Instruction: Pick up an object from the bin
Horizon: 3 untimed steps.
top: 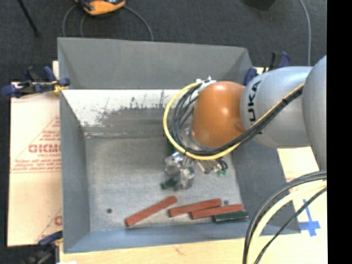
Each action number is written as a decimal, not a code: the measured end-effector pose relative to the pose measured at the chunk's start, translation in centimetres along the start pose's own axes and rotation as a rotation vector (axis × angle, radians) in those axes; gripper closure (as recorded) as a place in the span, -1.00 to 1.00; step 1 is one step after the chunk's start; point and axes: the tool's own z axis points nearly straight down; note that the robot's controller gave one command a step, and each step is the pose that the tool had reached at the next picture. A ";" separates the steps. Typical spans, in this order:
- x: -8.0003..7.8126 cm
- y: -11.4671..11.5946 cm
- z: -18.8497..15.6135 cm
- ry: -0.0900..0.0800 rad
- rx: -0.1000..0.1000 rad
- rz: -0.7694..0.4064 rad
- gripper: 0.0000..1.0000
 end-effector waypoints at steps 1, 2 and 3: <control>-2.8 -1.2 0.7 0.002 0.002 -0.048 1.00; -4.5 2.2 1.2 -0.005 0.003 -0.096 1.00; -4.5 2.2 1.2 -0.005 0.003 -0.096 1.00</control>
Offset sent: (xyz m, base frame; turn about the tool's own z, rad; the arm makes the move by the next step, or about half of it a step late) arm 0.0277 0.0403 -0.0153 -0.0988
